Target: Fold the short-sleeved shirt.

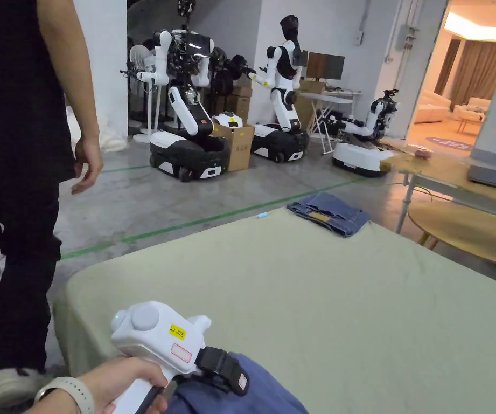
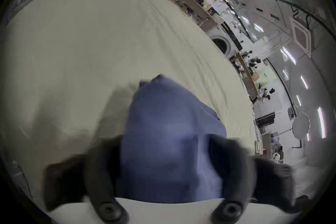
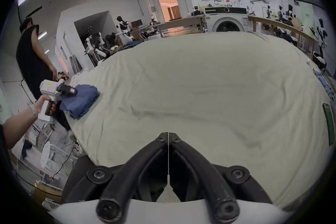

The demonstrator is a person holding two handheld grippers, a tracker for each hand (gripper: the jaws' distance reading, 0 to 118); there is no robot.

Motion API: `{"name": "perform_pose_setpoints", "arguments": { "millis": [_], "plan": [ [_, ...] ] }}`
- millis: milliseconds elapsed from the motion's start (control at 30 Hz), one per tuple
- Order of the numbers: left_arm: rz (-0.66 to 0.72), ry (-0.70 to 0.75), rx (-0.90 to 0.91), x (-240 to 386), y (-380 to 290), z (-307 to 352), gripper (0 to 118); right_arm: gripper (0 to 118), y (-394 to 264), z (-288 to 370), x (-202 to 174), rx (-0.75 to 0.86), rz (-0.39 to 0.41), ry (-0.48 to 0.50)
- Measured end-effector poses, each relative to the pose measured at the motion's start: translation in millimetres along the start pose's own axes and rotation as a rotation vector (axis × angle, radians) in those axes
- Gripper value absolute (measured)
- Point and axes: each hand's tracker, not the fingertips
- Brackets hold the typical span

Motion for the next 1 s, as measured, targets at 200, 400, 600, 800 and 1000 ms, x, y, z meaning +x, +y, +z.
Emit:
{"name": "perform_pose_setpoints", "arguments": {
  "millis": [200, 400, 600, 800, 1000],
  "plan": [
    [0.021, 0.084, 0.123, -10.2, 4.3, 61.8, 111, 0, 9.3, 2.4, -7.5, 0.011, 0.042, 0.011],
    [0.066, 0.269, 0.265, -6.2, -12.7, 100.9, 0, 0, 16.5, 16.9, -8.8, 0.058, 0.030, 0.013],
    [-0.139, 0.368, 0.402, 93.3, -33.8, 79.7, 0, 0, 46.5, 46.4, -5.1, 0.151, 0.062, -0.046],
    [-0.484, 0.359, 0.686, 279.5, -80.1, 48.7, 0, 0, 114.3, 90.7, 6.8, 0.354, 0.130, -0.204],
    [-0.710, 0.282, 0.880, 427.3, -101.8, 40.7, 0, 0, 181.6, 154.6, 3.0, 0.606, 0.155, -0.292]
  ]
}}
